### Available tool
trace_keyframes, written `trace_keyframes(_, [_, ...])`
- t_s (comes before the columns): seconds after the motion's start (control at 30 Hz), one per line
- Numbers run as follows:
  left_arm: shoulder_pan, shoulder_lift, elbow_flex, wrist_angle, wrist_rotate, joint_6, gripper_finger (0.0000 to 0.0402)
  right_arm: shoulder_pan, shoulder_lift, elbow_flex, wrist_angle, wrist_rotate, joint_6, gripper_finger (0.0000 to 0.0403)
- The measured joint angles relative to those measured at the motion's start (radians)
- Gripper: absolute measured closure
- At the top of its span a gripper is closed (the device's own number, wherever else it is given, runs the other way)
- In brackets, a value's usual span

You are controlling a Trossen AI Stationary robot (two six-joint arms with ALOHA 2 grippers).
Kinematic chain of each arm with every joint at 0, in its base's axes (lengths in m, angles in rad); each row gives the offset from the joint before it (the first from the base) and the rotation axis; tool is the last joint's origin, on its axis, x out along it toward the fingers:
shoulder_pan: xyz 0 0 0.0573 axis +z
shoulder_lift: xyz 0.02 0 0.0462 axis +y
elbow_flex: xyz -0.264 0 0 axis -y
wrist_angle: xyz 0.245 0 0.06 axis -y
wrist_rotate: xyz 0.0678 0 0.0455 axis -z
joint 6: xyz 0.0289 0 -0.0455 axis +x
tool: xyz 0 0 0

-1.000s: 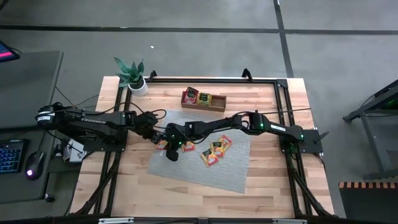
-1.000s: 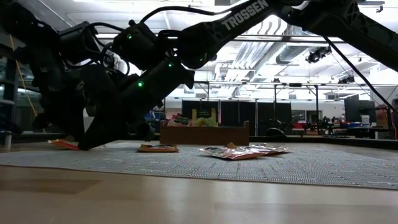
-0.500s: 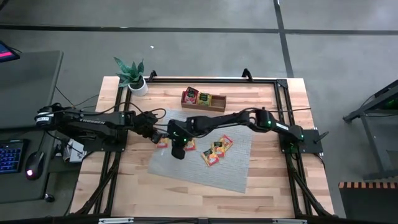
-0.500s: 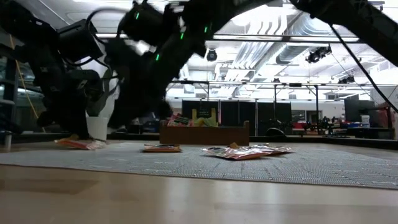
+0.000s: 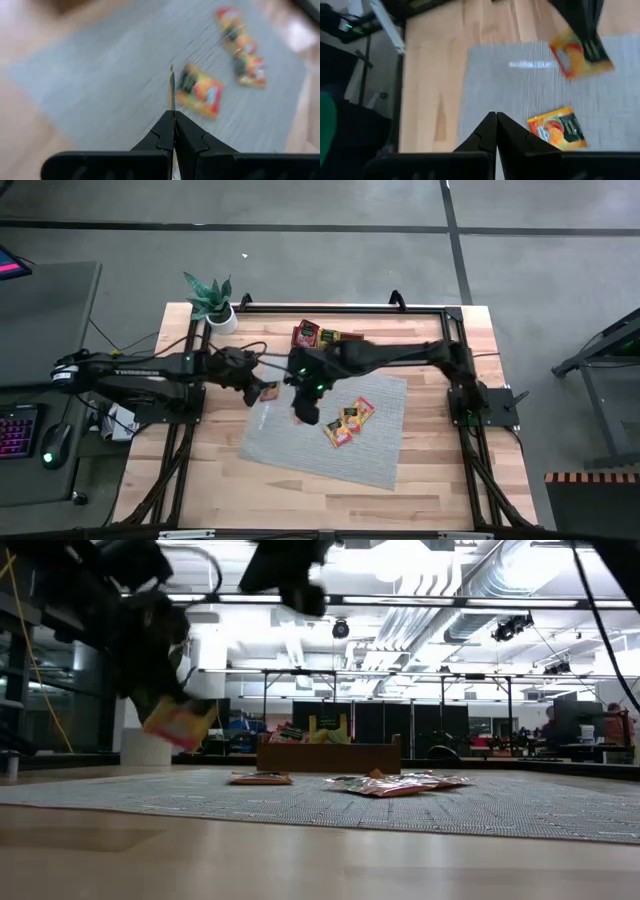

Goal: Pick & Place Tea
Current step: Put the orange tea bag into the right section of the wooden organizer

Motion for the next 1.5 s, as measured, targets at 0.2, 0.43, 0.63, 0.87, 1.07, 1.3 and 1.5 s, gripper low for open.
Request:
trace_keyframes(0.2, [0.001,0.003,0.087,0.138,0.026,0.194,0.0401,-0.002,-0.116,0.002,-0.121,0.101,-0.031,0.0401])
trace_keyframes(0.43, [0.001,0.007,0.168,0.253,0.038,0.301,0.0401,-0.022,-0.216,0.002,-0.251,0.162,-0.051,0.0393])
trace_keyframes(0.63, [-0.001,0.054,0.24,0.266,0.041,0.329,0.0401,-0.041,-0.29,0.002,-0.253,0.219,-0.1,0.0383])
trace_keyframes(0.87, [0.0,0.191,0.366,0.257,0.039,0.388,0.0401,-0.088,-0.325,0.002,-0.276,0.209,-0.134,0.0348])
trace_keyframes(1.07, [0.0,0.266,0.481,0.258,0.04,0.442,0.0401,-0.153,-0.344,0.003,-0.296,0.077,-0.184,0.0282])
trace_keyframes(1.3, [0.0,0.326,0.572,0.247,0.058,0.465,0.0401,-0.194,-0.345,0.002,-0.294,0.002,-0.248,0.0217])
trace_keyframes(1.5, [-0.001,0.365,0.611,0.239,0.067,0.466,0.0401,-0.194,-0.345,0.002,-0.259,0.019,-0.282,0.021])
